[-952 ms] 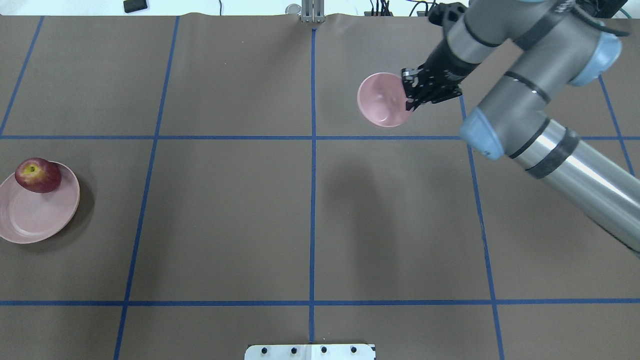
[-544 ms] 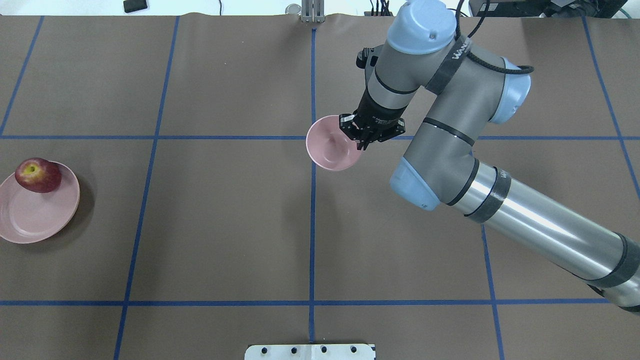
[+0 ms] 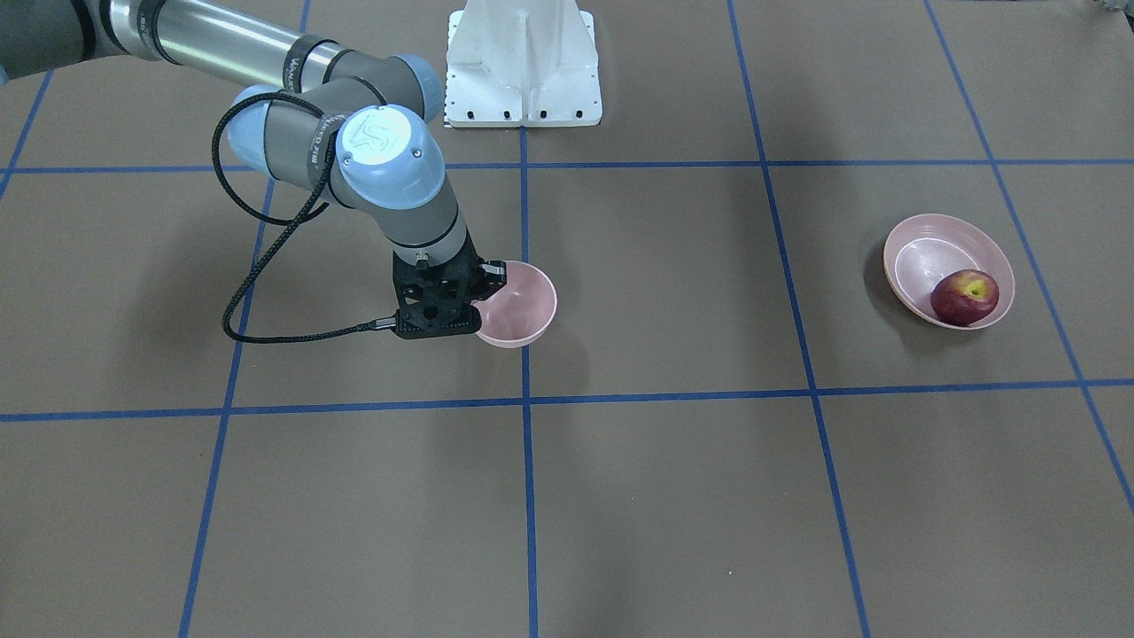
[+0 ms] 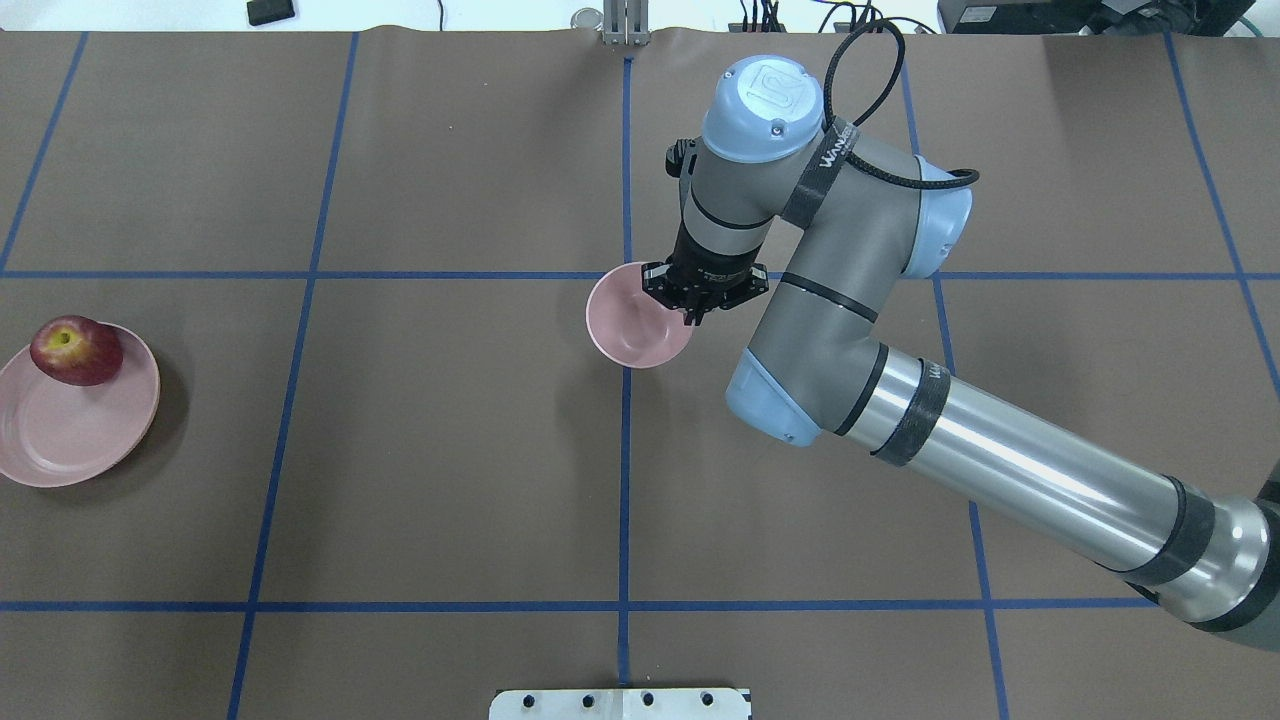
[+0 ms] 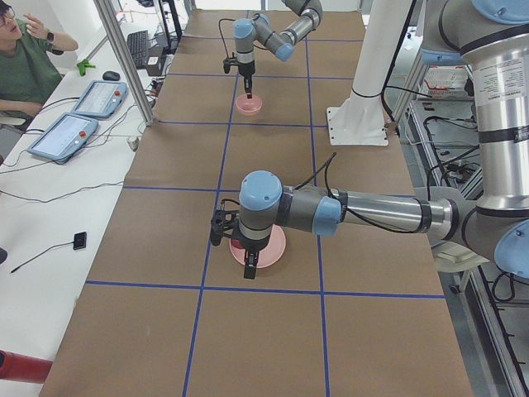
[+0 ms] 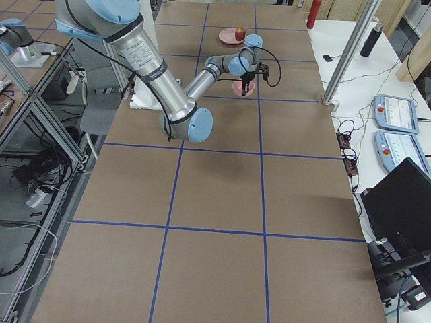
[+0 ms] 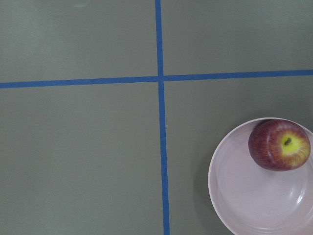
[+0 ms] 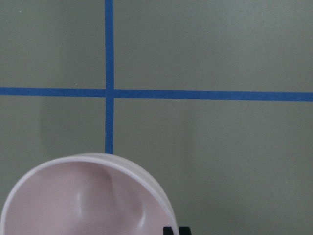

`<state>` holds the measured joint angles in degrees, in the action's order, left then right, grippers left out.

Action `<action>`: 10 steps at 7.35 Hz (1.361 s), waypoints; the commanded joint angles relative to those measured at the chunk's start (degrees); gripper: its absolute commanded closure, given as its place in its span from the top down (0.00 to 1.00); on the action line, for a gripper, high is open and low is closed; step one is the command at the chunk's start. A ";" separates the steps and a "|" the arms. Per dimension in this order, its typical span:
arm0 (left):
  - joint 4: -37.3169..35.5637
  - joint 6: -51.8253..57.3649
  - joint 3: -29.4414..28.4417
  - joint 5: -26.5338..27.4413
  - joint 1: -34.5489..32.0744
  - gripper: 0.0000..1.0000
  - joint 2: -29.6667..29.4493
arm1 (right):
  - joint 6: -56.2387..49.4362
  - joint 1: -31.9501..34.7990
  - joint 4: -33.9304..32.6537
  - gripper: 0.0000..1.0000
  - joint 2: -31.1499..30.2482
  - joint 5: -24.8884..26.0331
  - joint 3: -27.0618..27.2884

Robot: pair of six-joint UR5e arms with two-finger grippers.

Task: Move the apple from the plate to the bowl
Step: 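Carry the pink bowl with the right gripper to the table center and set it down, then open the right gripper and lift it away from the bowl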

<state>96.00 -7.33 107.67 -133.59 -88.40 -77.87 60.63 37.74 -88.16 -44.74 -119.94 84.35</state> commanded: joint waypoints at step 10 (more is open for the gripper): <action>-0.28 -7.21 2.44 -0.26 0.07 0.98 -4.20 | -1.21 9.59 5.38 1.00 -6.22 0.94 3.60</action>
<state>95.74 -10.11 108.89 -133.69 -88.34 -79.91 60.15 42.68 -81.62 -48.38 -118.73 85.33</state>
